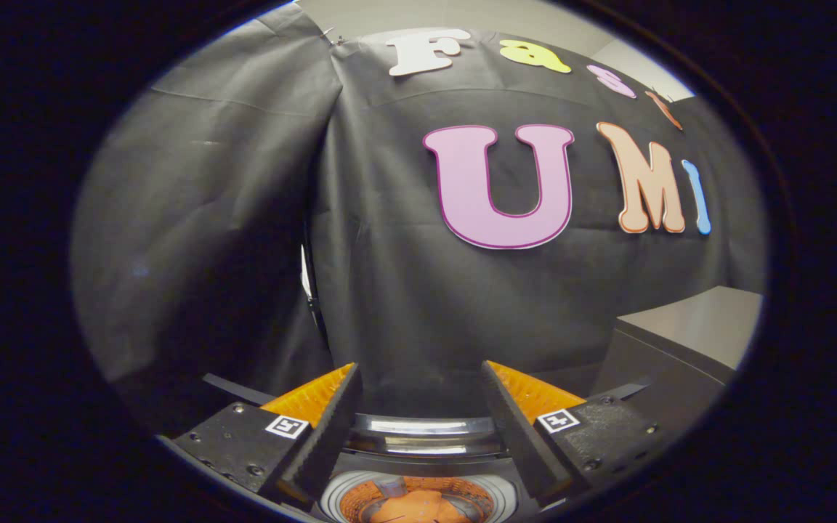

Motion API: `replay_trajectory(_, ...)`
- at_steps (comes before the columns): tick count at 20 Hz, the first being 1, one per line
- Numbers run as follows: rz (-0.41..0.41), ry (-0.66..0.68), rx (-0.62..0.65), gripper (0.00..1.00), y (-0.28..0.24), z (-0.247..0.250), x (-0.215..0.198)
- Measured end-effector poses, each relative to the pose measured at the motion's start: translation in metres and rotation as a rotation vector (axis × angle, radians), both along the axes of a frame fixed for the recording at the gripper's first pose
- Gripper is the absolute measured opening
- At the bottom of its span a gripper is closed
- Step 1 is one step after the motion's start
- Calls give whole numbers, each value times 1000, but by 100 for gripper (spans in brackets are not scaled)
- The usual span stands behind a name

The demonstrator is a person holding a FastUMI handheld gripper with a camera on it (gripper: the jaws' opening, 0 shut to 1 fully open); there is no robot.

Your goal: Put the clothes into the washing machine and then close the washing machine lid.

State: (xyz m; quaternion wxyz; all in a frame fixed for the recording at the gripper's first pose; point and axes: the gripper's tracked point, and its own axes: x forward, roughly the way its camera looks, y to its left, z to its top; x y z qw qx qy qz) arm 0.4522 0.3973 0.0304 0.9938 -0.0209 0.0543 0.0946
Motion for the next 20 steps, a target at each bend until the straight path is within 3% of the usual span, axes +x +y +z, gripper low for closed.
replay_trajectory(7, 15, -2, 10, 98, 1, 2, 1)
replay_trajectory(11, -36, 156, 8, 98, -8, -20, 1)
replay_trajectory(13, -30, 211, 69, 97, -7, -38, -1)
replay_trajectory(20, -43, 216, 62, 97, -13, -49, 7)
